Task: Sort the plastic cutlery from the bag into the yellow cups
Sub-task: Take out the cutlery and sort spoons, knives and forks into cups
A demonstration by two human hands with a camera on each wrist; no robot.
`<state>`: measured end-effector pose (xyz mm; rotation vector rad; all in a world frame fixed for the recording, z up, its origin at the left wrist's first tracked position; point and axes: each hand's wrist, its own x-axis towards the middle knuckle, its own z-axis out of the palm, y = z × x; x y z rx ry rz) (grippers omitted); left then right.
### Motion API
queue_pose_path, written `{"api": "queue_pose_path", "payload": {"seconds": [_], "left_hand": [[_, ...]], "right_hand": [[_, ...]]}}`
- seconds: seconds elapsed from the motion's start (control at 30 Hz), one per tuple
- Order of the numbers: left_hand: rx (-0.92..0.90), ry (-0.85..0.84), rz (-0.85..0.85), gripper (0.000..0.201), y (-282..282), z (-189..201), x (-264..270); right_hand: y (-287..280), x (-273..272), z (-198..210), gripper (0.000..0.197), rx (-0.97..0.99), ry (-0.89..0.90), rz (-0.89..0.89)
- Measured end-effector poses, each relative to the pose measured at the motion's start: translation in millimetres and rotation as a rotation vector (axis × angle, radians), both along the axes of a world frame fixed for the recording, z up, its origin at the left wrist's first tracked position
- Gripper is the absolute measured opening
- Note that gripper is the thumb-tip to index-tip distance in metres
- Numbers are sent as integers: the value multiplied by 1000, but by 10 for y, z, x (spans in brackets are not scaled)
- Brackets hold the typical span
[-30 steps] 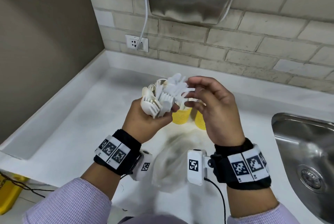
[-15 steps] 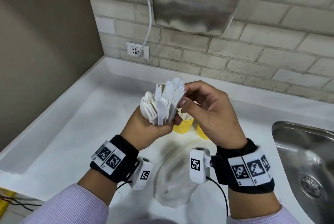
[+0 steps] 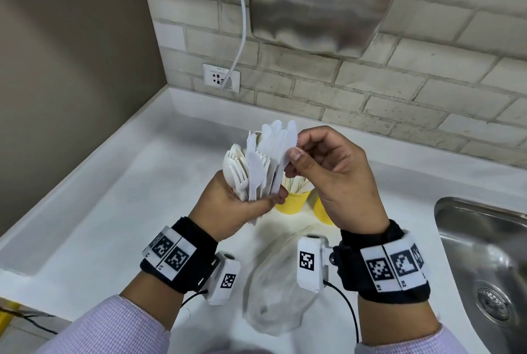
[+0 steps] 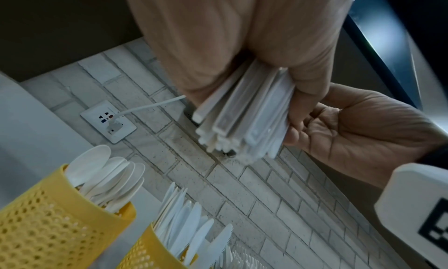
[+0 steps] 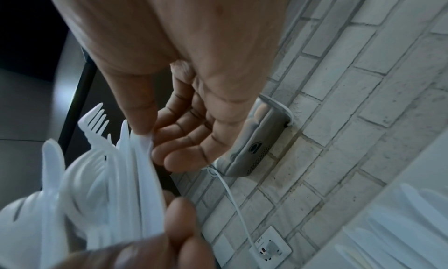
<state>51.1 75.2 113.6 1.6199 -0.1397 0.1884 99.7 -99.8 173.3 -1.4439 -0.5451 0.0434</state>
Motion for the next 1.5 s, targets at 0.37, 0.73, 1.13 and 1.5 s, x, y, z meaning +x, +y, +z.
{"api": "queue_pose_path", "payload": {"seconds": [0.37, 0.73, 1.13, 1.5], "left_hand": [[-180, 54, -32, 22, -71, 8, -48], [-268, 94, 14, 16, -89, -17, -75], [-211, 84, -16, 13, -179, 67, -107], [-148, 113, -42, 17, -187, 101, -135]], "right_hand": [[-59, 7, 38, 10, 37, -17, -91], [-228, 41, 290, 13, 419, 75, -284], [87, -244, 112, 8, -38, 99, -116], [59, -221, 153, 9, -66, 44, -153]]}}
